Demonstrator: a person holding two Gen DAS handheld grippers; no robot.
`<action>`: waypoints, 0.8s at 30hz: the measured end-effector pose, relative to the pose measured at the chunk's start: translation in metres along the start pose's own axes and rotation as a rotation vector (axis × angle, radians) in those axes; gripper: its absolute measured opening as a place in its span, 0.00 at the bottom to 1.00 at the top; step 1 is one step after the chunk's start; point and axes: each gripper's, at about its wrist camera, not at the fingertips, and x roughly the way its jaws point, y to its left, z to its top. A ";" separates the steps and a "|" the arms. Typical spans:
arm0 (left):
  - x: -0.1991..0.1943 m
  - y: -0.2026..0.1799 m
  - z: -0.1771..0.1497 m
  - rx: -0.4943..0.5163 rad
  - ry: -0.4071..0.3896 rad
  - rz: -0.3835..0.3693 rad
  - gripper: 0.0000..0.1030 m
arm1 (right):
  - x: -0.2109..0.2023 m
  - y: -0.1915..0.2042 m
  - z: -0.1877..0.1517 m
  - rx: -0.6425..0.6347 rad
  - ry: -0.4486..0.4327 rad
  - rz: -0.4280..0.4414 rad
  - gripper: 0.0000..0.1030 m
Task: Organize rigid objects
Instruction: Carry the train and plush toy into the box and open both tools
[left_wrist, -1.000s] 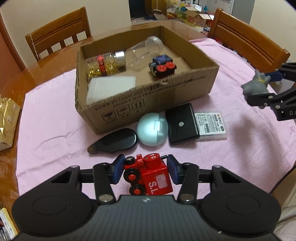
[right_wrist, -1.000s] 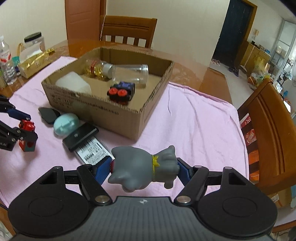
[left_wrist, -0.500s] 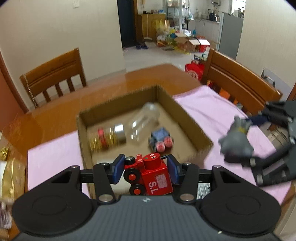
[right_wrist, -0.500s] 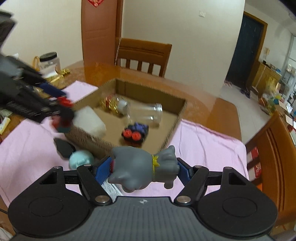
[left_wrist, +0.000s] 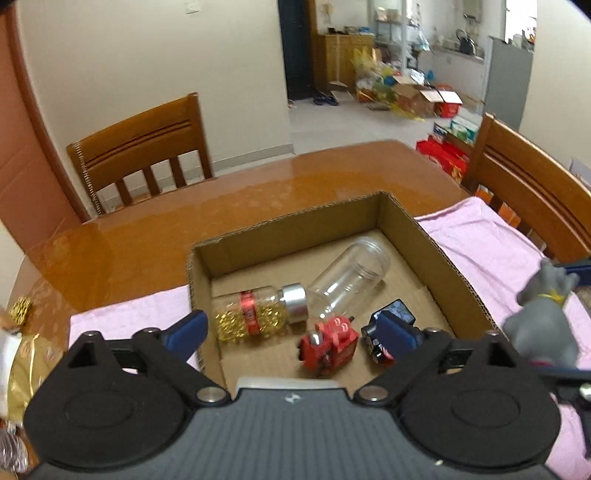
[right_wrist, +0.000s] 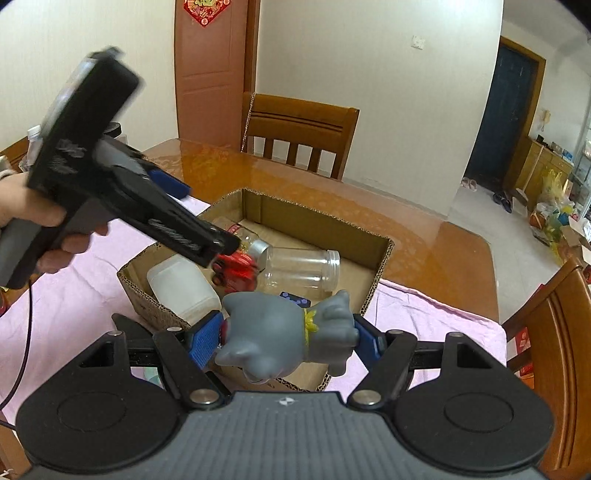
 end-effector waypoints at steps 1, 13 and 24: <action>-0.006 0.003 -0.003 -0.016 -0.009 0.004 0.95 | 0.002 0.000 0.002 -0.002 0.004 0.000 0.76; -0.058 0.034 -0.042 -0.114 -0.035 0.108 0.99 | 0.028 0.009 0.037 0.031 -0.020 -0.007 1.00; -0.069 0.047 -0.077 -0.170 0.002 0.128 0.99 | 0.020 0.022 0.031 0.069 0.006 -0.034 1.00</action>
